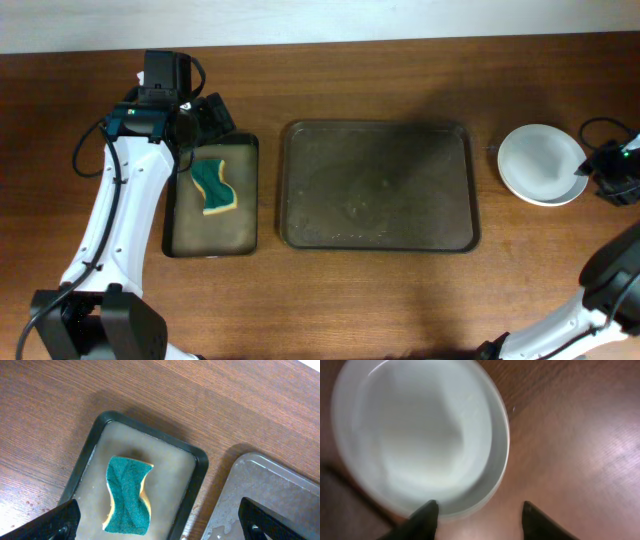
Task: Clean dirty plates on tray and stack at the side
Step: 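Release the white plate and pull the right gripper back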
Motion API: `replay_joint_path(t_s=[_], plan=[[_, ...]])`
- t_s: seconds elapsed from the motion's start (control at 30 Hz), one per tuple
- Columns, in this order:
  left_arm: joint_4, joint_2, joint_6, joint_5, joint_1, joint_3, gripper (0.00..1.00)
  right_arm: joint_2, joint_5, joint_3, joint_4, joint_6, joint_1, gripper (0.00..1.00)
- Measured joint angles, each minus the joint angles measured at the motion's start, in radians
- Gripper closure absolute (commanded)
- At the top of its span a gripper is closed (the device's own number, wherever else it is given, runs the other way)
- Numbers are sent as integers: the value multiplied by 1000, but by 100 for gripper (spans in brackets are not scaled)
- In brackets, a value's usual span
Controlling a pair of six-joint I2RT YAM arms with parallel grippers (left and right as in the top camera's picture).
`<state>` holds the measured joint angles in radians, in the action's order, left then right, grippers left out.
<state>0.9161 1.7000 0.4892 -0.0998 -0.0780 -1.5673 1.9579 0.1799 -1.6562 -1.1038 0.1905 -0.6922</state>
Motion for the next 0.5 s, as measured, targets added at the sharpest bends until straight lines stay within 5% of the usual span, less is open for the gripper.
replay_joint_path(t_s=[0.2, 0.5], plan=[[0, 0, 0, 0, 0, 0, 1, -291, 66, 27, -119, -11, 27, 2], [0, 0, 0, 0, 0, 0, 1, -760, 101, 390, 45, -15, 303, 2]])
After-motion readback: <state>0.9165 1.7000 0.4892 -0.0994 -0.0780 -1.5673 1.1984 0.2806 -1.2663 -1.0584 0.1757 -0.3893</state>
